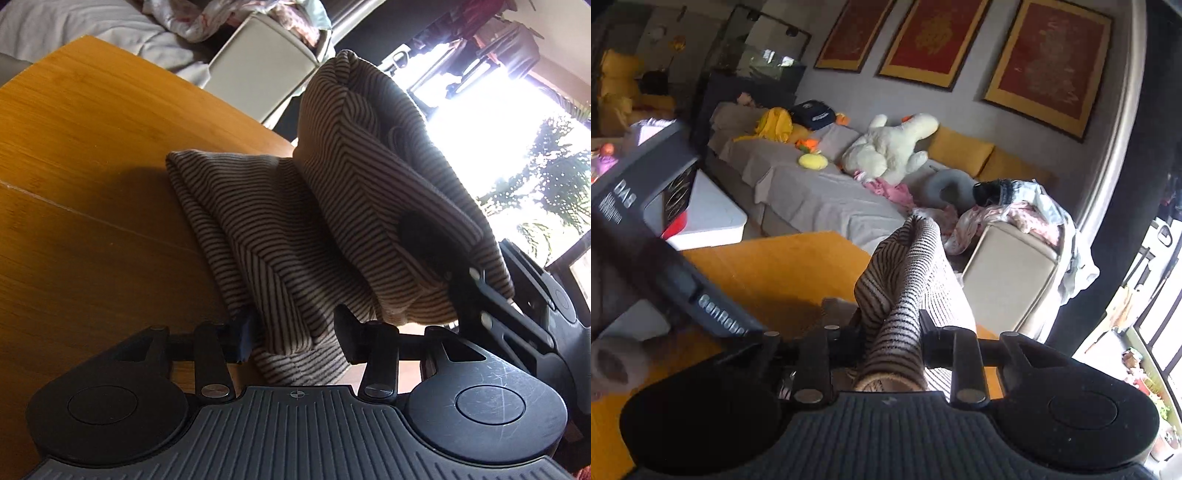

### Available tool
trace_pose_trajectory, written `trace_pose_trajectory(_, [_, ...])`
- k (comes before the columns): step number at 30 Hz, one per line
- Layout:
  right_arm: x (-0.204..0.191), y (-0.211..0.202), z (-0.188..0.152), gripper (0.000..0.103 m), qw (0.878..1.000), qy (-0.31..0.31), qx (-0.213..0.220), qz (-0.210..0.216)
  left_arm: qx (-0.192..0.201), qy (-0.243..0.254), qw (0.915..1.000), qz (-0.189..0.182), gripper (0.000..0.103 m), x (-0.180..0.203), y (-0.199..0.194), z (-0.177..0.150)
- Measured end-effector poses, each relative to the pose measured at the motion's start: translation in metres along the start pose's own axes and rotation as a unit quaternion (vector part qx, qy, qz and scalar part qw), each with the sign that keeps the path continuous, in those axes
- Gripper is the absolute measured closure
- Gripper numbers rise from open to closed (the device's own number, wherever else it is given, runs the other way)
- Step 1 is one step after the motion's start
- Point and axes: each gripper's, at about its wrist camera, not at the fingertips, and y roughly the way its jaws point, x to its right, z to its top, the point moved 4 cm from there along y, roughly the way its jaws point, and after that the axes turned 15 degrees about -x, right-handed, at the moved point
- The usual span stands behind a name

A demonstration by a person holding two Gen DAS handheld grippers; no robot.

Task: Fold clothes

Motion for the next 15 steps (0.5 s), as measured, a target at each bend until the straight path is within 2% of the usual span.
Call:
trace_pose_trajectory(2, [-0.012,0.004,-0.005,0.075,1.0,-0.024,-0.007,-0.005,0.002,0.0,1.0,0.004,0.061,-0.001,0.0,0.001])
trace_pose_trajectory(5, [-0.029,0.009,-0.013,0.073,0.998,-0.06,-0.017,-0.012,0.004,0.0,0.9999,0.011,0.061,-0.002,0.001,0.002])
trace_pose_trajectory(7, [-0.041,0.013,-0.019,0.068,0.996,-0.084,-0.024,-0.017,0.012,0.006,0.9997,0.018,0.061,0.0,-0.002,0.005])
trace_pose_trajectory(11, [-0.062,0.019,-0.028,0.067,0.991,-0.128,-0.037,-0.026,0.059,0.051,0.996,0.044,0.059,0.02,-0.026,0.022])
trace_pose_trajectory(15, [-0.068,0.021,-0.026,0.065,0.989,-0.139,-0.043,-0.035,0.099,0.11,0.9883,0.037,0.057,0.056,-0.037,0.044])
